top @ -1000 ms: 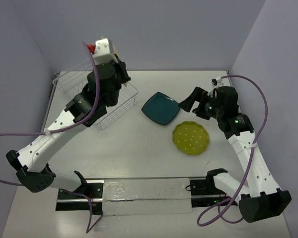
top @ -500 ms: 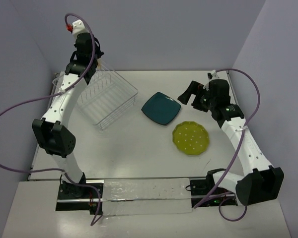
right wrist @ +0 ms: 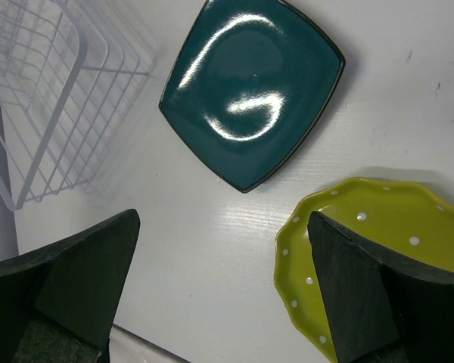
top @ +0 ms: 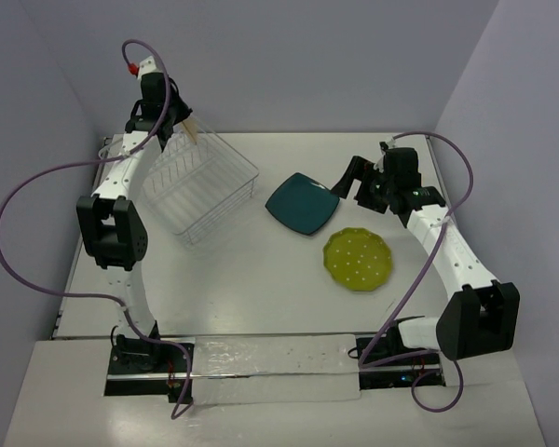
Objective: Load the plates into the dish rack
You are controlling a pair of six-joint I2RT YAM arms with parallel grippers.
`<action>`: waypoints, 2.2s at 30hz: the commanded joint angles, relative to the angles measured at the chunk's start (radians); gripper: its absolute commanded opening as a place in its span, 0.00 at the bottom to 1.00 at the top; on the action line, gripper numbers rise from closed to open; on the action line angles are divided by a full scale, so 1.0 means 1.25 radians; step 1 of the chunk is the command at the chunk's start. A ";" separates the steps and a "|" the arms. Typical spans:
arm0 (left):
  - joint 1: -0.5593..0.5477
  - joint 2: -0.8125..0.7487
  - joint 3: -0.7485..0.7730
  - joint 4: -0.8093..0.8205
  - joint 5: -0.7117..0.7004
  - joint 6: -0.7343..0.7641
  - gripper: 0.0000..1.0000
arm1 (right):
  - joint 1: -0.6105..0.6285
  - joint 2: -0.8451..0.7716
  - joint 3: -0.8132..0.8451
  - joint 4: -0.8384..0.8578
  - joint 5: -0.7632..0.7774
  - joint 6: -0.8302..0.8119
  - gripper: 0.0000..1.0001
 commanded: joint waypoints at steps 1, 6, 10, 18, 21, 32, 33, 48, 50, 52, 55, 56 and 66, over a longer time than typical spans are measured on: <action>0.013 -0.035 0.018 0.186 0.020 -0.046 0.00 | -0.014 0.006 0.041 -0.013 0.021 -0.014 1.00; 0.013 -0.017 0.004 0.196 -0.007 -0.043 0.00 | -0.015 0.002 0.045 -0.024 0.031 -0.013 1.00; 0.015 -0.014 -0.023 0.190 -0.033 -0.039 0.00 | -0.016 -0.004 0.035 -0.030 0.041 -0.008 1.00; 0.015 -0.009 -0.071 0.190 -0.042 -0.020 0.00 | -0.017 -0.018 0.010 -0.027 0.047 0.004 1.00; 0.015 -0.003 -0.072 0.171 -0.057 -0.017 0.00 | -0.017 -0.020 0.002 -0.022 0.048 0.002 1.00; 0.013 0.065 -0.052 0.127 -0.026 0.001 0.00 | -0.019 -0.013 -0.002 -0.016 0.046 0.006 1.00; 0.013 0.066 -0.047 0.122 -0.027 0.000 0.00 | -0.019 -0.013 -0.003 -0.017 0.047 0.006 1.00; -0.009 0.062 -0.044 0.098 -0.038 0.058 0.77 | -0.019 -0.024 -0.012 -0.025 0.072 -0.003 1.00; -0.012 0.051 -0.044 0.096 -0.029 0.061 0.77 | -0.019 -0.027 -0.017 -0.024 0.072 -0.005 1.00; -0.014 0.041 -0.046 0.095 -0.016 0.062 0.80 | -0.019 -0.030 -0.022 -0.024 0.073 -0.007 1.00; -0.019 0.016 -0.038 0.078 -0.001 0.065 0.84 | -0.019 -0.039 -0.030 -0.025 0.084 -0.005 1.00; -0.023 0.008 -0.034 0.073 -0.002 0.066 0.85 | -0.019 -0.040 -0.031 -0.025 0.087 -0.003 1.00; -0.157 -0.152 -0.056 -0.007 0.053 0.198 0.95 | -0.019 -0.014 -0.115 0.061 0.094 -0.004 1.00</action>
